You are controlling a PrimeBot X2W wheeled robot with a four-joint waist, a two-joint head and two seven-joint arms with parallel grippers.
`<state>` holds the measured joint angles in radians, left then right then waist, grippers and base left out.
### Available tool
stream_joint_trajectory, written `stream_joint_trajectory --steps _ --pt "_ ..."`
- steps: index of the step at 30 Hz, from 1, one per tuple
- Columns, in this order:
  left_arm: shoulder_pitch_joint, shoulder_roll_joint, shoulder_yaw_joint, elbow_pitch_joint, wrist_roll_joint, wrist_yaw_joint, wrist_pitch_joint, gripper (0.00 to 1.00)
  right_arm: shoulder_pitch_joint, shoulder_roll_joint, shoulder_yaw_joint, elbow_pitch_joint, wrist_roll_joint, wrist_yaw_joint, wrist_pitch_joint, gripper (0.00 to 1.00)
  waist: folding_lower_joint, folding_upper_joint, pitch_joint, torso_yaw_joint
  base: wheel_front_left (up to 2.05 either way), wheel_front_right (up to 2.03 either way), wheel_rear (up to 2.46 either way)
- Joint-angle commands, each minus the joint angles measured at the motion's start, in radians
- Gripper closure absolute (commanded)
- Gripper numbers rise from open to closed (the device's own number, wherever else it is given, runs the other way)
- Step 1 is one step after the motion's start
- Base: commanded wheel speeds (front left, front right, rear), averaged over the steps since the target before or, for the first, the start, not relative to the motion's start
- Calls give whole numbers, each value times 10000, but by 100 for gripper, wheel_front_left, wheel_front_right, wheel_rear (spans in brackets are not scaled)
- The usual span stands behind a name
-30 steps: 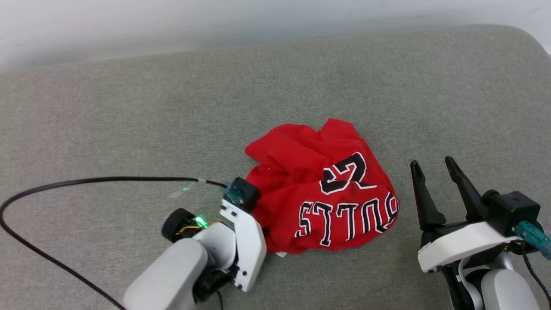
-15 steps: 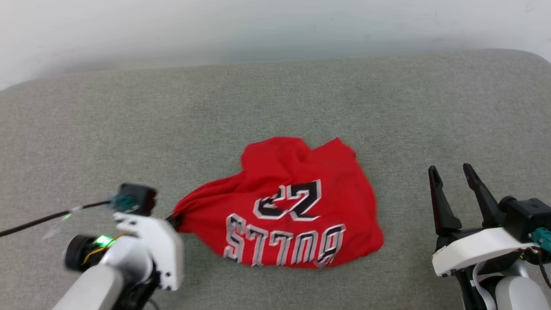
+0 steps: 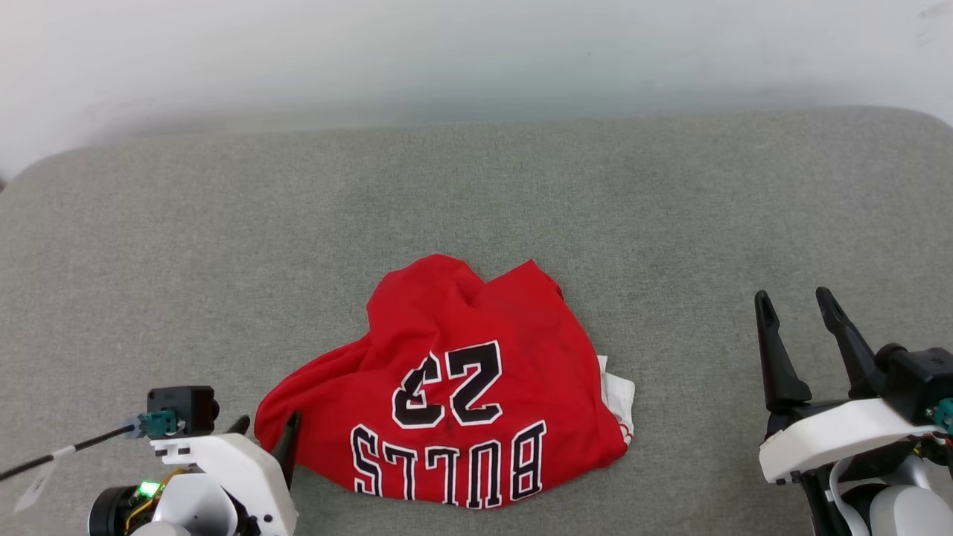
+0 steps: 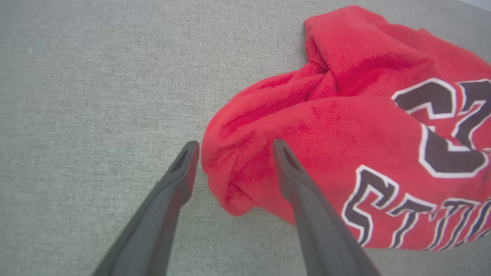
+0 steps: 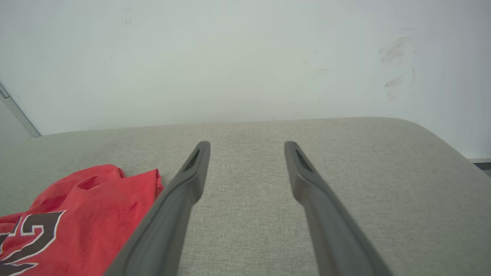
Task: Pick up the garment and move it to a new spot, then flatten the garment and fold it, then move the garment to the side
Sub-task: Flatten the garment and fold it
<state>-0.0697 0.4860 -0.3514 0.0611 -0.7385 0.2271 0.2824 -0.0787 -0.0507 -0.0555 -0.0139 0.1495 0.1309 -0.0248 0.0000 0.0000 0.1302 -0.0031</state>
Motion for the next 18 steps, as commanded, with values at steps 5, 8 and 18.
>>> stream_joint_trajectory --steps 5,8,18 --pt "-279 -155 128 -292 674 -140 -1605 0 236 7 -55 -143 -97 -3 118 0 0 0 -380 -27 0 0 0" --pt "-213 -221 159 -385 920 -240 -2382 0 282 7 -94 -194 -90 -2 167 0 0 0 -571 -54 0 0 0" --pt "-262 -734 214 -934 1743 -163 -4801 0 547 7 -325 -465 -189 -3 524 0 0 0 -887 39 0 0 0"
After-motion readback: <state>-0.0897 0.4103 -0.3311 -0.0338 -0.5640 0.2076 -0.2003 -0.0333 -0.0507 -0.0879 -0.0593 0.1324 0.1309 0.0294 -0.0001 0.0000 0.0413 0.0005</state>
